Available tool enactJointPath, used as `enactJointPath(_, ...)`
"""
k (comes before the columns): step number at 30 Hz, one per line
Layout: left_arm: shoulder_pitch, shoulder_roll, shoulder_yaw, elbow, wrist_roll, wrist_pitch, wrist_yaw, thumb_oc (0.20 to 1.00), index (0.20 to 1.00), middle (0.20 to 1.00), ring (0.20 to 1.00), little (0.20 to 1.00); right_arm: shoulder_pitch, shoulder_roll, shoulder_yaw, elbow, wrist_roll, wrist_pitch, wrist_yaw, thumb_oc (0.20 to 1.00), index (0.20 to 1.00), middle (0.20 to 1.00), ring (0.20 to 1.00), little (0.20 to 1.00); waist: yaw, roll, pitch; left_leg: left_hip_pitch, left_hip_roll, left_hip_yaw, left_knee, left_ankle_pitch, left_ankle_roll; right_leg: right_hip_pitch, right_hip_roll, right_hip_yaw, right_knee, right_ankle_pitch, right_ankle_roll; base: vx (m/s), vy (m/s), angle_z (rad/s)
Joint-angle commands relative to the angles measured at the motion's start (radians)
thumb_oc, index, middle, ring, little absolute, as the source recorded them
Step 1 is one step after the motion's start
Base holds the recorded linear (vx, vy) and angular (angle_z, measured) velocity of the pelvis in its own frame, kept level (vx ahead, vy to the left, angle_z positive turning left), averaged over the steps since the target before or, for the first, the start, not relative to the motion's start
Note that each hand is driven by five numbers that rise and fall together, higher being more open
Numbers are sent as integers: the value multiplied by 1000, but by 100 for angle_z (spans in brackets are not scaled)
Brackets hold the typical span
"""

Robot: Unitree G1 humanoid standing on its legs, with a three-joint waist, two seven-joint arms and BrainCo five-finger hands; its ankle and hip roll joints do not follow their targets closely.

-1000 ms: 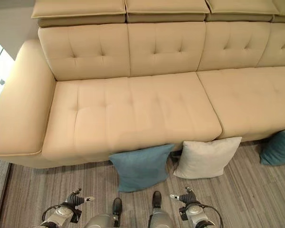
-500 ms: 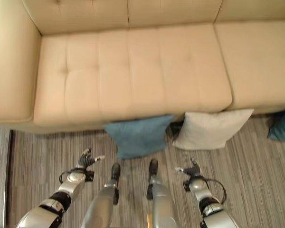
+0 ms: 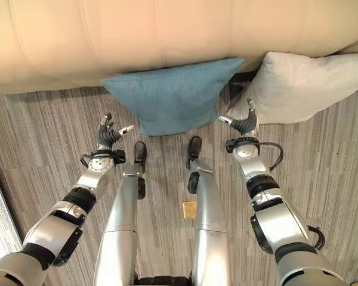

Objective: Pick up all the scattered cushions and arrange them neatly on the sofa.

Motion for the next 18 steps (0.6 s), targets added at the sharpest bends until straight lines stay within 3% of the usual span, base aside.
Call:
enactJointPath(1, 54, 13, 14, 1, -22, -38, 59, 1000, 1000, 1000, 1000, 1000, 85, 7, 14, -19, 49, -47, -61, 1000, 1000, 1000, 1000, 1000, -23, 7, -166, -85, -23, 16, 5, -47, 24, -39, -16, 58, 74, -121, 80, -84, -37, -3)
enactJointPath(8, -62, 58, -11, 9, -36, -38, 71, 1000, 1000, 1000, 1000, 1000, -5, -15, 26, -31, 112, -69, -64, 1000, 1000, 1000, 1000, 1000, -32, 7, -173, -225, -34, 20, 41, -42, 32, -190, -17, 74, 121, -115, 94, -11, -11, -1)
enactJointPath(18, -194, 86, -62, 21, -65, -35, 52, 1000, 1000, 1000, 1000, 1000, -141, -49, 67, -3, 223, -101, -25, 1000, 1000, 1000, 1000, 1000, -28, 19, -171, -320, -40, 31, 80, -53, 42, -304, -16, 98, 171, -125, 105, 35, -8, 0)
